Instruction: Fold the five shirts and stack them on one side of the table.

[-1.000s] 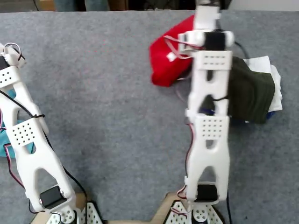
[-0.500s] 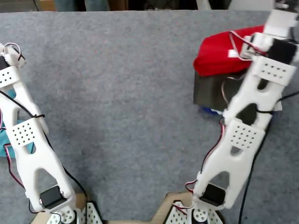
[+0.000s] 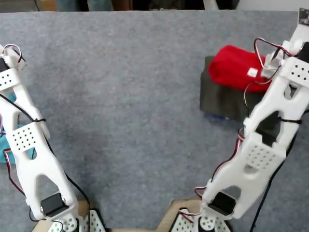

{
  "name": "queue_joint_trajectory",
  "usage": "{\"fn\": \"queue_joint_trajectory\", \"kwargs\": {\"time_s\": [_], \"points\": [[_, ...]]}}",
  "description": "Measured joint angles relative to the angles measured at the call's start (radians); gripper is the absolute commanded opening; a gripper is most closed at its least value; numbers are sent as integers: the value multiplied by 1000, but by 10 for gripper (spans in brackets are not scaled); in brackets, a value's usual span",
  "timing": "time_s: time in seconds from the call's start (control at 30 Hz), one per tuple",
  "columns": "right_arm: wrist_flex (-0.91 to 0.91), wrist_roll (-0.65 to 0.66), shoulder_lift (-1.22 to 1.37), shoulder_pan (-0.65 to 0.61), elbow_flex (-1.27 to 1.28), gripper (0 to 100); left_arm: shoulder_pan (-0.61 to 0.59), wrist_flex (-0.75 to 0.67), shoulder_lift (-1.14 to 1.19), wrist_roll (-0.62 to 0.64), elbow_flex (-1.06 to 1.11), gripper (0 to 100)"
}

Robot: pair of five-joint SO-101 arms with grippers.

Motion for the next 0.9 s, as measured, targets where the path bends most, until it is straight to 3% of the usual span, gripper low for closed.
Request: {"fn": "queue_joint_trajectory", "kwargs": {"time_s": [0.23, 0.3, 0.47, 0.57, 0.7, 0.87, 0.9], "points": [[-5, 0, -58, 26, 152, 34, 0, 0, 0, 0, 0, 33], [-18, 14, -58, 43, 155, 118, 0, 0, 0, 0, 0, 33], [-23, 21, -38, 78, 155, 447, 0, 0, 0, 0, 0, 33], [-18, 23, -38, 81, 120, 534, 0, 0, 0, 0, 0, 33], [-5, -20, -38, 81, 3, 404, 0, 0, 0, 0, 0, 33], [-2, -173, -37, 25, -133, 4, 0, 0, 0, 0, 0, 33], [-2, -203, -31, -2, -143, 38, 0, 0, 0, 0, 0, 33]]}}
